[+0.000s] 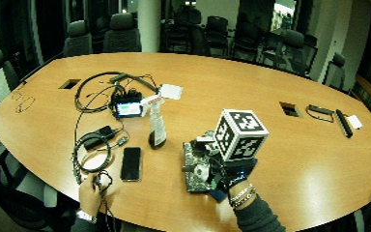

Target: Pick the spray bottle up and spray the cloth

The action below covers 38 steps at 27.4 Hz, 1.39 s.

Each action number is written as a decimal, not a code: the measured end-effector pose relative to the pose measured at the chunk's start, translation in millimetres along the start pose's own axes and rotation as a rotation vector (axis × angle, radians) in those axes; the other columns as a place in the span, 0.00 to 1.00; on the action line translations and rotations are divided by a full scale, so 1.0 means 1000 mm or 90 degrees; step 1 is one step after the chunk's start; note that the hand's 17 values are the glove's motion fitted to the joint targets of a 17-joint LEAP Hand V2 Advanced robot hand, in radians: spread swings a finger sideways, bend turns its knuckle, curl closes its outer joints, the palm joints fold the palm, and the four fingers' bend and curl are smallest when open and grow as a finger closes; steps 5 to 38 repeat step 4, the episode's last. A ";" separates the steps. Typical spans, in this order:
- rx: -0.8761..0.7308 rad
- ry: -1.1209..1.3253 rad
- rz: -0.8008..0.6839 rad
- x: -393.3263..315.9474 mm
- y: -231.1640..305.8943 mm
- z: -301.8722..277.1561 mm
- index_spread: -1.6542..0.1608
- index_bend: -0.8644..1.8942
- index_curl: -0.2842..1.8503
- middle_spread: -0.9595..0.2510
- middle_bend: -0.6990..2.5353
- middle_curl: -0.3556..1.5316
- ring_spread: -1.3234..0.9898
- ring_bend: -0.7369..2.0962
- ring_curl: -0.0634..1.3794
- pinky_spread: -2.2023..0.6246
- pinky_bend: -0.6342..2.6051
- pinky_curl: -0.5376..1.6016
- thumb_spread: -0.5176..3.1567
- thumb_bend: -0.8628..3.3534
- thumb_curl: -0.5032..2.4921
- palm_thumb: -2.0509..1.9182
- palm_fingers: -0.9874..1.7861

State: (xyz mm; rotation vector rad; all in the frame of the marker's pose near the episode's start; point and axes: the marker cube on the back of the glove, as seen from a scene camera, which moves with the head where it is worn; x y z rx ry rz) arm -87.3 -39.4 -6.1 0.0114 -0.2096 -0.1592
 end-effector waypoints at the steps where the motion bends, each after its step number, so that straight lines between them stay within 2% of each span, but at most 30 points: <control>1: -0.001 0.000 0.003 0.002 0.002 0.000 0.71 0.39 0.29 0.78 0.27 0.38 0.57 0.35 0.25 0.87 0.26 0.40 0.41 0.20 0.27 0.62 0.53; 38: -0.003 0.002 0.010 0.006 0.007 -0.001 0.71 0.39 0.29 0.78 0.27 0.38 0.57 0.34 0.25 0.87 0.25 0.40 0.42 0.20 0.27 0.62 0.53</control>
